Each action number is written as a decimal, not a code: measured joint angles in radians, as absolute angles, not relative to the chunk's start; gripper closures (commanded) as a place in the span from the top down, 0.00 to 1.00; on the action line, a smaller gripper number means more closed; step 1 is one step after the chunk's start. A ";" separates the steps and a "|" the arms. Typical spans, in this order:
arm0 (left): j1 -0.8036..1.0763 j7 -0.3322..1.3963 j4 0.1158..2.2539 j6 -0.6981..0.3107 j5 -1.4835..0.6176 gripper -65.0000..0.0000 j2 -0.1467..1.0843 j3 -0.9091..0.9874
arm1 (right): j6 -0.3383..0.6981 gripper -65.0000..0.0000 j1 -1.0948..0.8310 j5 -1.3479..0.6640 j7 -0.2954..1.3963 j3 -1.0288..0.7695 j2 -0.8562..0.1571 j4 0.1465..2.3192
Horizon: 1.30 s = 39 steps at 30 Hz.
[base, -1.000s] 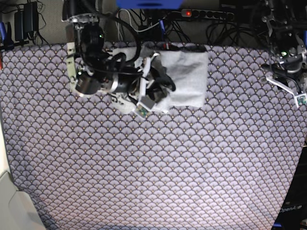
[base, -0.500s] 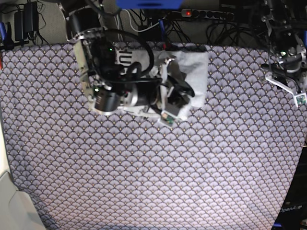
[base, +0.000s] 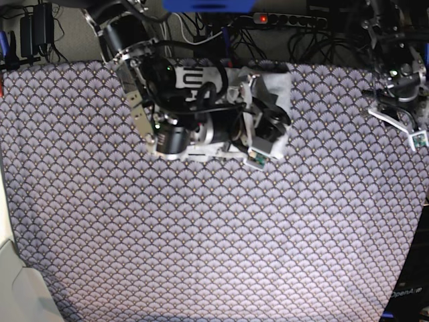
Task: Fold the T-shirt properly
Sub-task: 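Grasp the other strip end with the right gripper and fold it over, then lower the left gripper onto the folded bundle's edge and grasp it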
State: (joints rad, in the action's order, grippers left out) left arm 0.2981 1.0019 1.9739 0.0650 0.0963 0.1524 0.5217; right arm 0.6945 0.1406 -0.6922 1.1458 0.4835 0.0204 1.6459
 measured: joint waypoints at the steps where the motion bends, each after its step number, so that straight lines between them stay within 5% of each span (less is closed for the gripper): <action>1: 0.298 1.003 1.974 0.064 0.092 0.34 0.152 0.520 | 0.694 0.27 0.141 -0.696 1.138 0.482 0.023 1.632; 7: 0.296 1.001 1.974 0.064 0.099 0.34 0.153 0.521 | 0.694 0.59 0.173 -0.694 1.127 0.483 0.022 1.546; 20: 0.304 1.004 1.993 0.065 0.093 0.33 0.129 0.520 | 0.695 0.59 0.172 -0.701 1.102 0.428 -0.006 1.582; 22: 0.307 0.997 1.997 0.067 0.095 0.30 0.121 0.520 | 0.695 0.54 0.199 -0.710 1.099 0.422 -0.065 1.611; 26: 0.329 0.999 1.997 0.068 0.023 0.00 0.116 0.520 | 0.694 0.33 0.227 -0.707 1.100 0.353 -0.157 1.637; 32: 0.432 0.997 1.997 0.072 -0.062 0.01 0.130 0.423 | 0.694 0.00 0.221 -0.696 1.104 0.223 -0.301 1.636; 39: 0.535 0.996 1.997 0.075 -0.076 0.01 0.178 0.184 | 0.694 0.00 0.151 -0.701 1.097 0.084 -0.386 1.636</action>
State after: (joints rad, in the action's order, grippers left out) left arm 0.5354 0.9962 1.9972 0.0753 -0.0761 0.1780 0.1841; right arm 0.6945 0.1513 -0.7013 1.0973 0.0841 -0.3859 1.6356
